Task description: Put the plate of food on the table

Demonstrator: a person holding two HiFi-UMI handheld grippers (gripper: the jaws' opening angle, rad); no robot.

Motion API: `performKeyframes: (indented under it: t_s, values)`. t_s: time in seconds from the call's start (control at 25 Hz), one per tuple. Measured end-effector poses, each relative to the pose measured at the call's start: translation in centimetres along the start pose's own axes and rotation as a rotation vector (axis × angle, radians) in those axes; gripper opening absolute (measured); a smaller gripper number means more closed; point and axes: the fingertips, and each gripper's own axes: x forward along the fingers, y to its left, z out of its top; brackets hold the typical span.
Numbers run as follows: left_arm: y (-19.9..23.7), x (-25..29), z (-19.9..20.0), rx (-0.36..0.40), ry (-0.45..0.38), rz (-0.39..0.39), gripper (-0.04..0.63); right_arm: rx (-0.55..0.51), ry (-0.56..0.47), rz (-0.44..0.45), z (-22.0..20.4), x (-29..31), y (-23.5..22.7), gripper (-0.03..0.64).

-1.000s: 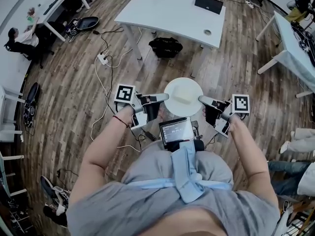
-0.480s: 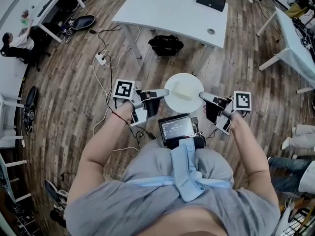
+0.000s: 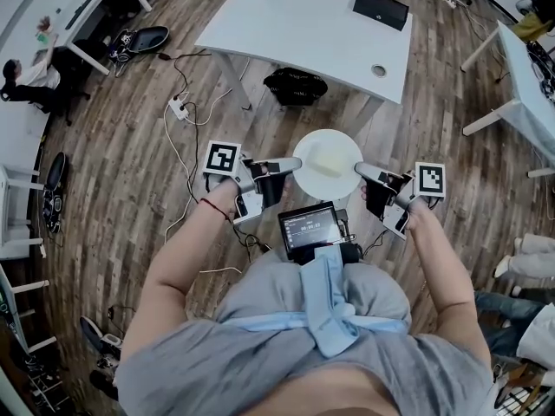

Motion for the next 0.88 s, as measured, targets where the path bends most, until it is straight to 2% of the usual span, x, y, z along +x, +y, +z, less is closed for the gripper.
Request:
performKeyframes:
  t_s: [0.24, 0.32, 0.72, 0.88]
  values:
    - [-0.1, 3.8, 8.6, -0.021, -0.027, 0.008, 0.029, 0.006, 0.032, -0.002, 9.6, 2.3, -0.5, 0.037]
    - [-0.3, 4.7, 10.4, -0.020, -0.032, 0.010, 0.029, 0.005, 0.040, -0.001, 11.6, 2.6, -0.4, 0.037]
    - [-1.0, 4.9, 11.0, 0.023, -0.046, -0.003, 0.029, -0.009, 0.039, 0.021, 12.2, 2.7, -0.1, 0.037]
    - [-0.8, 6.5, 13.1, 0.016, -0.065, -0.006, 0.029, -0.013, 0.050, 0.028, 15.2, 2.9, -0.6, 0.037]
